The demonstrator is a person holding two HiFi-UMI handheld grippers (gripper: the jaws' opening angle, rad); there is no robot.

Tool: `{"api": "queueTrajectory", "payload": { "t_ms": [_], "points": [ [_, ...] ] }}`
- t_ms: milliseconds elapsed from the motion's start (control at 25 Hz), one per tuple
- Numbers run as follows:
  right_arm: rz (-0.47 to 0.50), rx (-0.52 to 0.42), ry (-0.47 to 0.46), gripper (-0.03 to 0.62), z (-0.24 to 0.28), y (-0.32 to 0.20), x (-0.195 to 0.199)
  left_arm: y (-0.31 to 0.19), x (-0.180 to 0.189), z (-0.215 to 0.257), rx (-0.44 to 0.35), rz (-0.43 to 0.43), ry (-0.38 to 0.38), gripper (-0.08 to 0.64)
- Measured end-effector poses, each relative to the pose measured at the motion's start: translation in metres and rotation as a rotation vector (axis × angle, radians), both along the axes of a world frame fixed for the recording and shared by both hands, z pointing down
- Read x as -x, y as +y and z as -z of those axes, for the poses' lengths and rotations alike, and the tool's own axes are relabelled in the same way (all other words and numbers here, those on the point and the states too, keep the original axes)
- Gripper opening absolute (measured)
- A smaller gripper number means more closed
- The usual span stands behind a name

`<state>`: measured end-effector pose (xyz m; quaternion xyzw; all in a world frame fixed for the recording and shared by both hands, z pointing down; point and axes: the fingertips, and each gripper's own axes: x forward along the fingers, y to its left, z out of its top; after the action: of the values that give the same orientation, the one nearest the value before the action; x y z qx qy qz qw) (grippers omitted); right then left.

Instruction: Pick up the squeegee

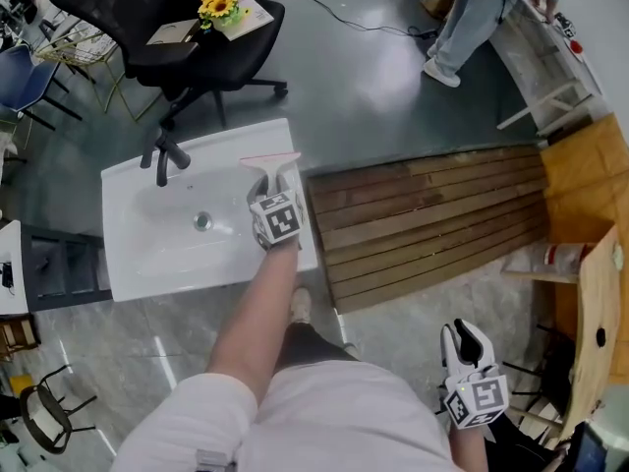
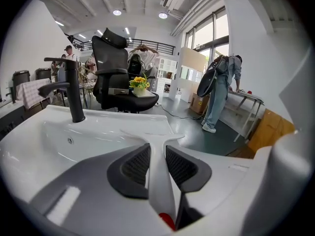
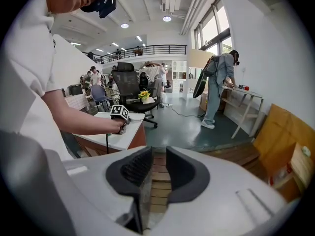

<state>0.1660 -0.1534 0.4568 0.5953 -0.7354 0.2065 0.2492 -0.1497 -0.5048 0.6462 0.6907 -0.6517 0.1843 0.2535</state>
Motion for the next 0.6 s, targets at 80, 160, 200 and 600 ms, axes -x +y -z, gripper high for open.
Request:
{"api": "queueTrajectory", "payload": {
  "t_ms": [80, 160, 200, 600],
  "points": [
    [0.018, -0.008, -0.006, 0.078, -0.001, 0.001, 0.0, 0.006, 0.002, 0.008, -0.011, -0.008, -0.004, 0.109],
    [0.036, -0.018, -0.013, 0.078, -0.002, 0.002, 0.0, 0.014, 0.002, 0.015, -0.021, -0.018, -0.005, 0.109],
    [0.047, -0.024, -0.016, 0.078, -0.001, 0.002, 0.001, 0.019, 0.002, 0.019, -0.026, -0.021, -0.004, 0.109],
    [0.191, -0.09, -0.057, 0.078, -0.002, 0.007, 0.009, 0.091, 0.0, 0.071, -0.091, -0.062, 0.01, 0.109]
  ]
}}
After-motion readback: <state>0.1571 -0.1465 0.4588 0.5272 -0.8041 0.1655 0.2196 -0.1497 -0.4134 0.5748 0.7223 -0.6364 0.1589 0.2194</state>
